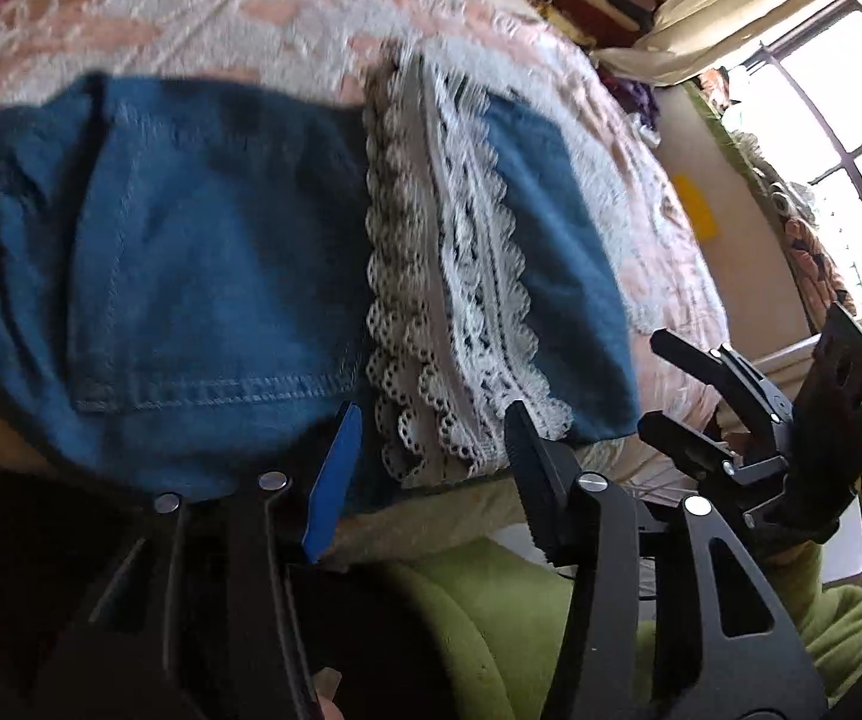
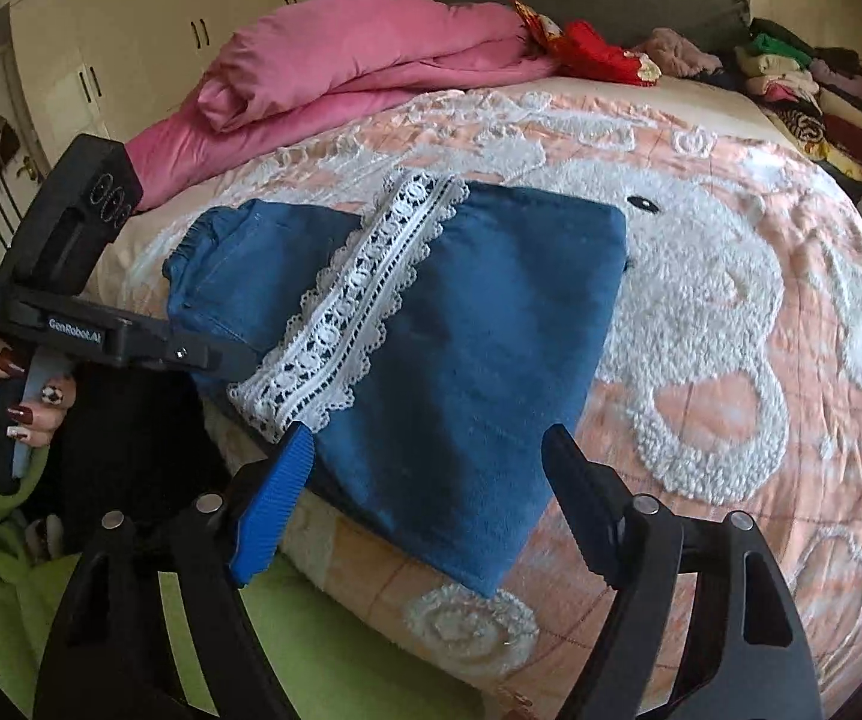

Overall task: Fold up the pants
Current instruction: 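Lay the folded lace hem flat on the pants and open both grippers, then move both open grippers to the elastic waistband end of the pants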

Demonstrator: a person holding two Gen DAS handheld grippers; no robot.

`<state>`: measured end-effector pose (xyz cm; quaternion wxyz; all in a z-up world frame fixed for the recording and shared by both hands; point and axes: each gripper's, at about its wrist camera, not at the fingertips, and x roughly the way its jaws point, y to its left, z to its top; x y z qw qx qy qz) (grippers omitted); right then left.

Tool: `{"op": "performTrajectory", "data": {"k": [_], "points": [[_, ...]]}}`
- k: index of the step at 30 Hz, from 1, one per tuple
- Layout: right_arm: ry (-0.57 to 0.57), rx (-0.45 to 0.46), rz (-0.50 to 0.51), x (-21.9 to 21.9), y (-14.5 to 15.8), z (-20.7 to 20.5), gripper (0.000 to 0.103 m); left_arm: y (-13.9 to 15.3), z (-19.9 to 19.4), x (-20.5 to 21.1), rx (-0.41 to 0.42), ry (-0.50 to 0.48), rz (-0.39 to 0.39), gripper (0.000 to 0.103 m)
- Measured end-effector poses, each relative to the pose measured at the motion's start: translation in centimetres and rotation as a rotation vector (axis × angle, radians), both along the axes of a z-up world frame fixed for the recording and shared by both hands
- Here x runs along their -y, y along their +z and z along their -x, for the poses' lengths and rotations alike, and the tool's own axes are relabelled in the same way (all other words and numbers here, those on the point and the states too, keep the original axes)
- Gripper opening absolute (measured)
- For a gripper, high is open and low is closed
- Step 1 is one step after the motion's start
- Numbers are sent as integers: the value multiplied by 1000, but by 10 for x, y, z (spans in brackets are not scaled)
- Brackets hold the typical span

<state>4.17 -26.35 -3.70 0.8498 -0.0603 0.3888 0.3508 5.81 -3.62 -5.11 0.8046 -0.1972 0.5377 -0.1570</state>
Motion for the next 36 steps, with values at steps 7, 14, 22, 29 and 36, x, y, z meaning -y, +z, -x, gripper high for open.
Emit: {"op": "performTrajectory", "data": {"k": [7, 14, 22, 29, 36], "points": [[-13, -18, -3, 3, -8, -1, 77, -13, -8, 23, -3, -21, -46, 16], [1, 1, 6, -4, -1, 3, 74, 9, 8, 16, 66, -33, -104, 9], [31, 10, 29, -25, 2, 1, 58, -4, 8, 21, 49, -54, -161, 14], [13, 25, 142, -35, -15, 2, 56, -3, 10, 25, 67, -60, -205, 21], [-16, 17, 208, -33, -34, -2, 56, -1, 9, 28, 80, -65, -221, 24]]}}
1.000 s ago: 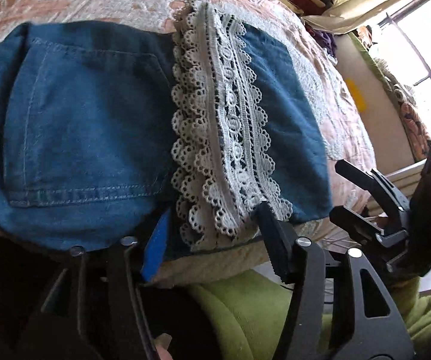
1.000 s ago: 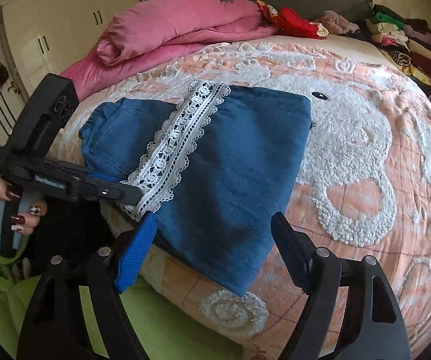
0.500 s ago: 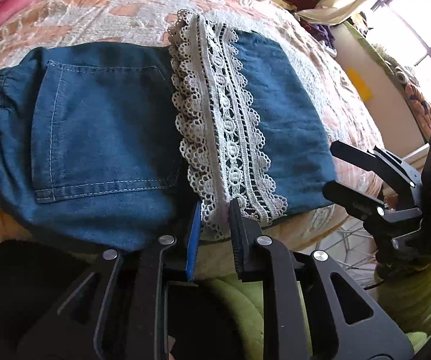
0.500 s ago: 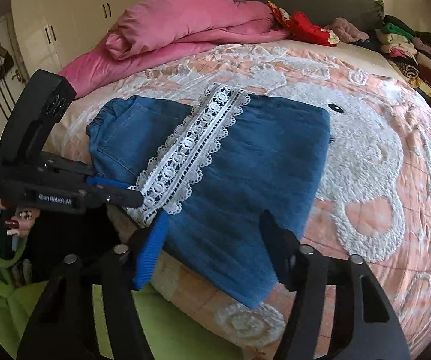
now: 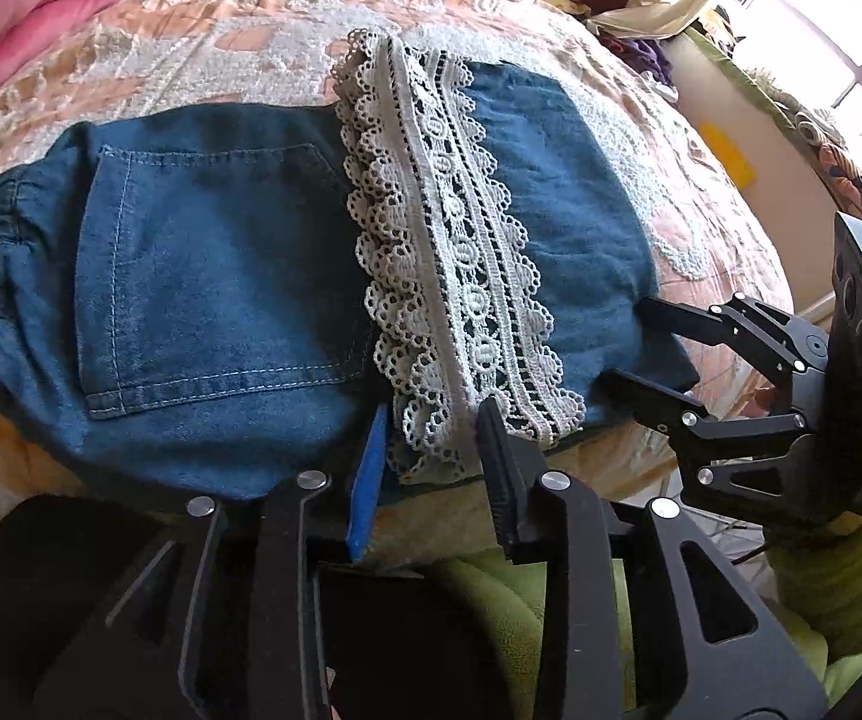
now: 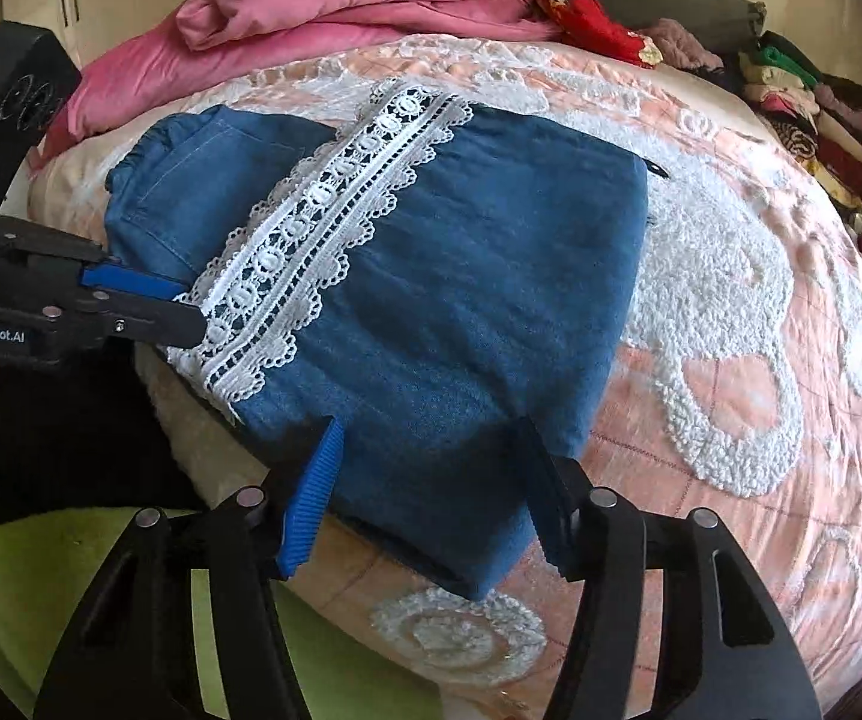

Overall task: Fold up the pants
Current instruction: 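Move both open grippers to the elastic waistband end of the pants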

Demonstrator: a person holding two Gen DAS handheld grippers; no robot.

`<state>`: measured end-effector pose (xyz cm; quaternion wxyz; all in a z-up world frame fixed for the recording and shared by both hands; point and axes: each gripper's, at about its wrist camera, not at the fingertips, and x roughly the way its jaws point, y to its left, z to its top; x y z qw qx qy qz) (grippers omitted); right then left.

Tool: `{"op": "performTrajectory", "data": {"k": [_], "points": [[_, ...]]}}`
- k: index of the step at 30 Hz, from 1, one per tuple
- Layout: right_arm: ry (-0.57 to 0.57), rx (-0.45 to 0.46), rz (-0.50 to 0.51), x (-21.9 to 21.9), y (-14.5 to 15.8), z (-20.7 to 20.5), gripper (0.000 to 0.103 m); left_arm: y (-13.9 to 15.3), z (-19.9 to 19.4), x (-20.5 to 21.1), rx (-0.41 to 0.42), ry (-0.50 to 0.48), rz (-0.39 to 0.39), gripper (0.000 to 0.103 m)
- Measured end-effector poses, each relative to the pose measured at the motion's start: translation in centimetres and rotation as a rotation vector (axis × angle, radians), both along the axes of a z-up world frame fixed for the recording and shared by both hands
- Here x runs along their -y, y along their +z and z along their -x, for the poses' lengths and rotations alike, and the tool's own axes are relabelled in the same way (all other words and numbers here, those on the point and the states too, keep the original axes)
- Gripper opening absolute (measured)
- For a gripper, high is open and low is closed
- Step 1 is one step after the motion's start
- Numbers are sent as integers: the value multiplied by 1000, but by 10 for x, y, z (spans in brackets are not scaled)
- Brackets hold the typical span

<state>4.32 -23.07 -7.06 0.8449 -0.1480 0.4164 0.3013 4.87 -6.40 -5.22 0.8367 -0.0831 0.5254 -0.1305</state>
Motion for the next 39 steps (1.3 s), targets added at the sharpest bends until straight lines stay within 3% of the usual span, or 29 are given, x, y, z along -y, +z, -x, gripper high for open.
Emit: {"op": "performTrajectory", "data": {"k": [11, 15, 18, 21, 29, 36, 39], "points": [[-19, -10, -44, 9, 12, 6, 58, 8, 4, -8, 21, 15, -10, 34], [-24, -5, -58, 12, 18, 8, 66, 11, 6, -11, 31, 24, -13, 36], [-29, -3, -67, 13, 21, 9, 69, 15, 8, -12, 42, 33, -14, 43], [-44, 1, -71, 14, 24, 9, 80, 18, 9, -15, 53, 42, -16, 49], [-66, 10, -95, 17, 33, 8, 91, 30, 16, -28, 96, 83, -47, 78], [-63, 37, -99, 14, 42, 11, 97, 39, 19, -39, 121, 120, -89, 93], [-61, 46, -112, 12, 47, 10, 98, 42, 21, -49, 130, 146, -95, 93]]}}
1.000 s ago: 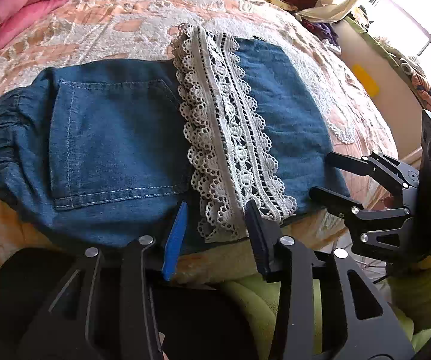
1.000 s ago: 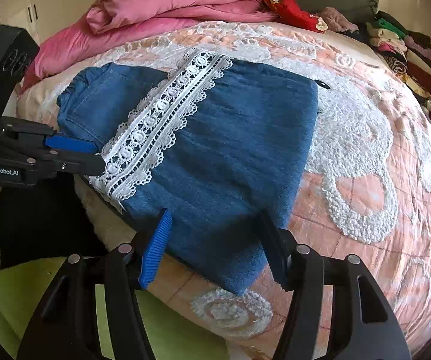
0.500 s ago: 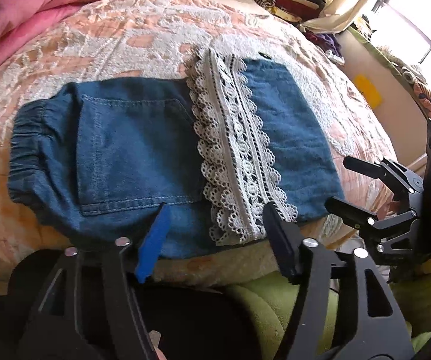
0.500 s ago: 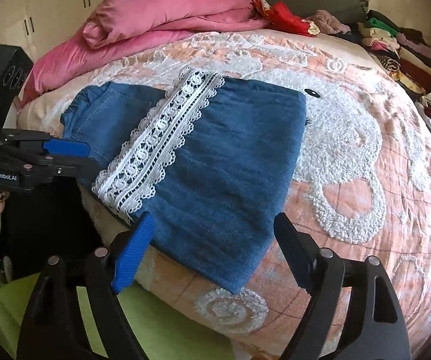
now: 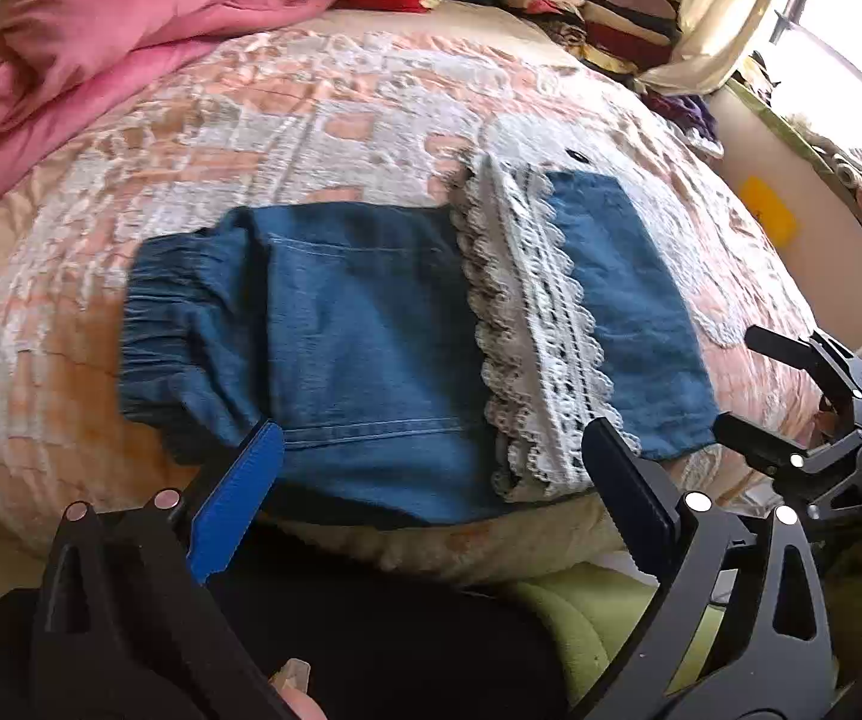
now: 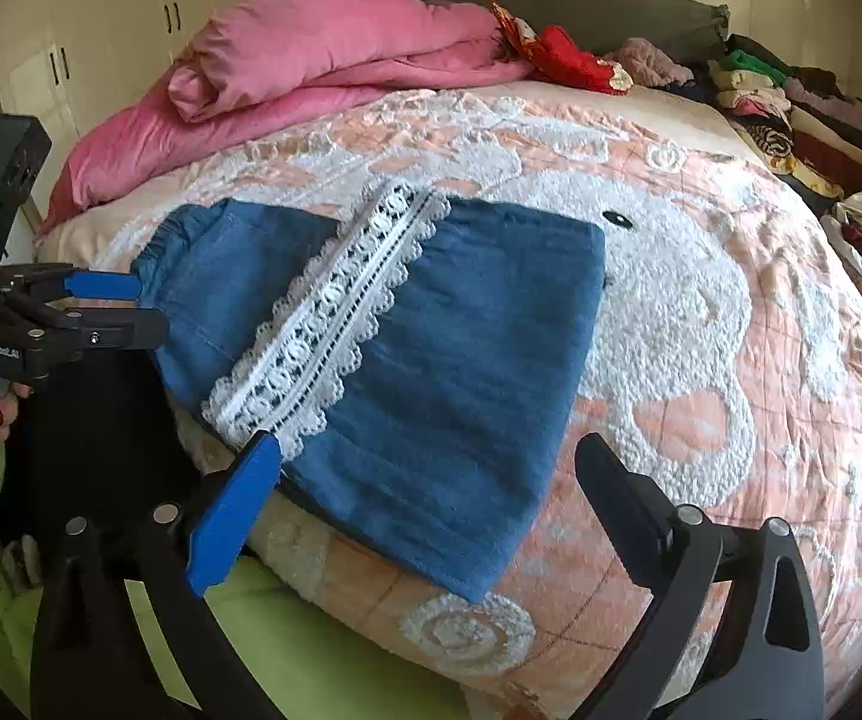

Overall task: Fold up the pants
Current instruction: 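Move both open grippers to the elastic waistband end of the pants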

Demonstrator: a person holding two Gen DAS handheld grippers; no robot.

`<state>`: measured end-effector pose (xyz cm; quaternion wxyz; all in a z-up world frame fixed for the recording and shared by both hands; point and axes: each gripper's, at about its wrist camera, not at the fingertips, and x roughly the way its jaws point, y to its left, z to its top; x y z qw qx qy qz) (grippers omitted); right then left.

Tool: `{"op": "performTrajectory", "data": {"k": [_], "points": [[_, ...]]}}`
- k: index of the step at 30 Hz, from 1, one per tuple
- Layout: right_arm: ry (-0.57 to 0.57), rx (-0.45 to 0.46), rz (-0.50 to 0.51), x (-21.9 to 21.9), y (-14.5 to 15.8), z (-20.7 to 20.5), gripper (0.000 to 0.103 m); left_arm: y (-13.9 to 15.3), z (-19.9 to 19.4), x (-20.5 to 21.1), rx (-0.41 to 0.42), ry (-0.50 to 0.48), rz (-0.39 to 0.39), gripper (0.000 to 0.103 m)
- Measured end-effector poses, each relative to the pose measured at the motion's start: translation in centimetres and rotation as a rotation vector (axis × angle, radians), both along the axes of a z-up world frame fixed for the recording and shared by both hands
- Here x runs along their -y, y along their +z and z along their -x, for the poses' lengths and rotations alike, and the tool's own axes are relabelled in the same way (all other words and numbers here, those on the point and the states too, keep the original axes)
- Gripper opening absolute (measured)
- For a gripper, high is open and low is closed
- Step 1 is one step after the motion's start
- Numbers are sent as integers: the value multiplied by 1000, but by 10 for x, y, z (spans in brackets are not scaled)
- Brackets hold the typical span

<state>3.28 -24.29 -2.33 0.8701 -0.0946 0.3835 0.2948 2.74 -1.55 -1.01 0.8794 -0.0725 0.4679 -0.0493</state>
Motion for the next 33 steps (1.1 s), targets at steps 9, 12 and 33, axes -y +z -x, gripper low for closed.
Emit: {"op": "performTrajectory", "data": {"k": [9, 12, 33], "points": [[31, 32, -14, -17, 20, -6, 98, 6, 11, -38, 18, 96, -7, 93], [47, 41, -23, -24, 27, -8, 98, 6, 17, -52, 23, 124, -4, 93], [306, -10, -26, -146, 47, -52, 98, -23, 18, -113, -29, 264, 73, 93]]}}
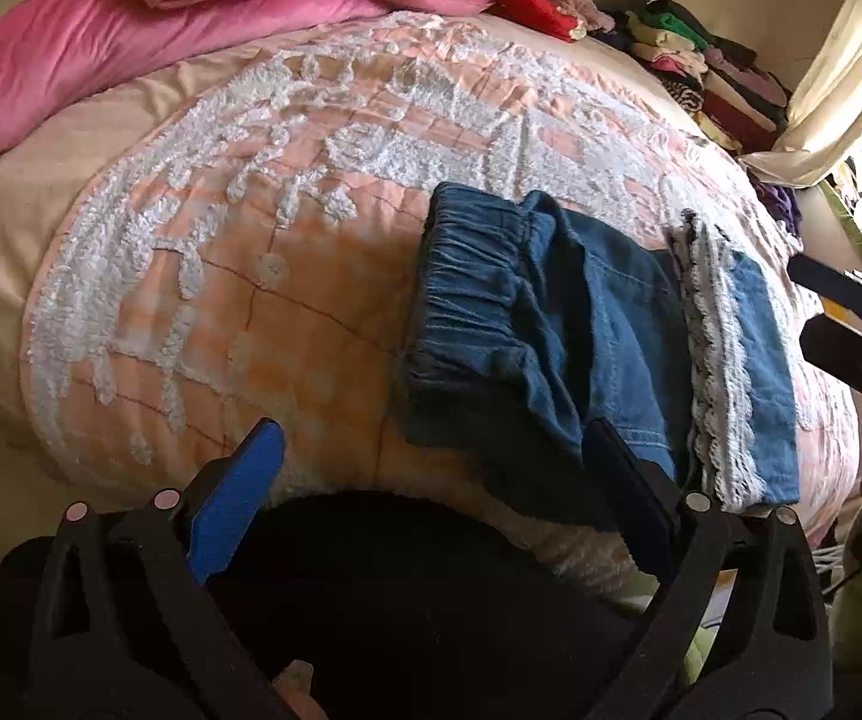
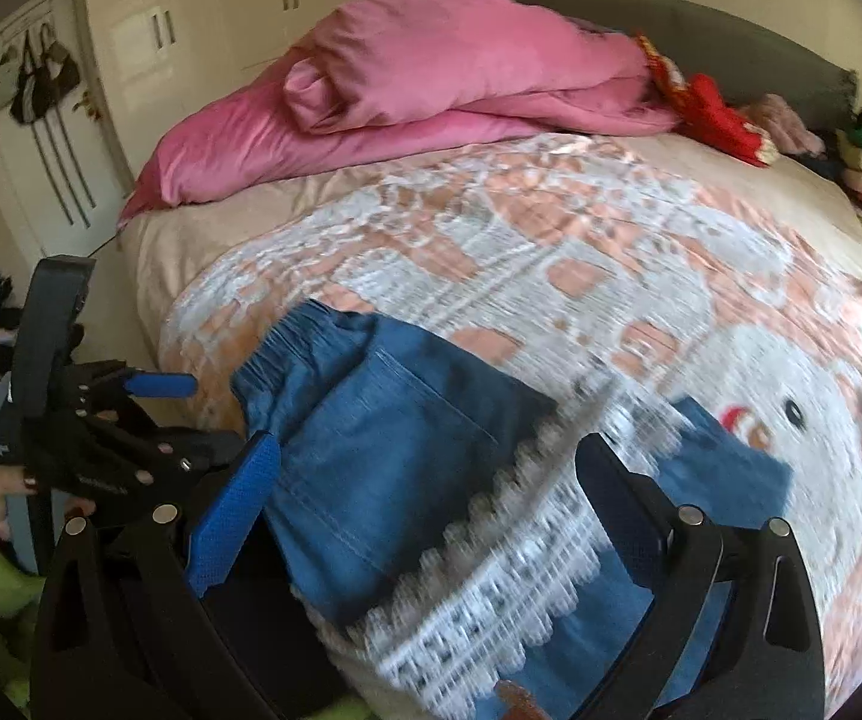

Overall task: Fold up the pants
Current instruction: 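Move both open grippers to the elastic waistband end of the pants, then grasp the elastic waistband with the right gripper and fold it over the lace hem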

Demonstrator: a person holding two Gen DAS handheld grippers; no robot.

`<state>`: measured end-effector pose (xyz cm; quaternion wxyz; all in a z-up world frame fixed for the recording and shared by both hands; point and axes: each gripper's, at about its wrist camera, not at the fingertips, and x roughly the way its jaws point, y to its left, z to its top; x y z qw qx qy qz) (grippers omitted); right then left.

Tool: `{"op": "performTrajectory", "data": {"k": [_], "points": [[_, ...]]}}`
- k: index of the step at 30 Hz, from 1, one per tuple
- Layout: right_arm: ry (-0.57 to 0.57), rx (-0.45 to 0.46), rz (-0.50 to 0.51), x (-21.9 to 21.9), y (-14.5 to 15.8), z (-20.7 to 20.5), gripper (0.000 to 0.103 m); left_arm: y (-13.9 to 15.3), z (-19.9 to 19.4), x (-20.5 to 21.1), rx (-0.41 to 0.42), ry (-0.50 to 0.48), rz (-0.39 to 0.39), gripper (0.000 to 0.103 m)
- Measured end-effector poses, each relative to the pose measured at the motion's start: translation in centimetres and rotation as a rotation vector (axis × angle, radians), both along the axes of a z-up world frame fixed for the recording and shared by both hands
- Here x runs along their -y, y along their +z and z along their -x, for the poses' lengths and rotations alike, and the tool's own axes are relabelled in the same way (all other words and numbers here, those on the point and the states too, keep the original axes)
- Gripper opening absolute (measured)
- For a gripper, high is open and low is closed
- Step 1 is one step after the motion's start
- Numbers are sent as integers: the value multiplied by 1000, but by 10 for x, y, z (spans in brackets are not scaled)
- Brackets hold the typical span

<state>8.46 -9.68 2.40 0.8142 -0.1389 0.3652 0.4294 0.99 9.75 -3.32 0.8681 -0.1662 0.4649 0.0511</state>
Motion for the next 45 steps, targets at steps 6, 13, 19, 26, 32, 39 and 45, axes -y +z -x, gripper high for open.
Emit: {"op": "performTrajectory", "data": {"k": [6, 13, 19, 26, 32, 39, 45], "points": [[73, -32, 35, -42, -5, -18, 98, -8, -14, -2, -16, -7, 31, 82], [158, -71, 110, -90, -24, -35, 98, -22, -26, 4, -31, -44, 85, 44], [231, -110, 152, -122, -43, -41, 98, -25, -26, 6, -27, -49, 86, 44], [258, -199, 171, -144, -75, -55, 87, -26, -27, 5, -26, -50, 96, 45], [317, -192, 97, -127, -60, -48, 34, -23, -24, 4, -10, -52, 109, 60], [282, -224, -68, -83, -31, -47, 30, -14, -11, 7, 19, -48, 148, 73], [242, -221, -175, -36, -6, -49, 30, -7, -15, 28, 37, -118, 234, 84]]}}
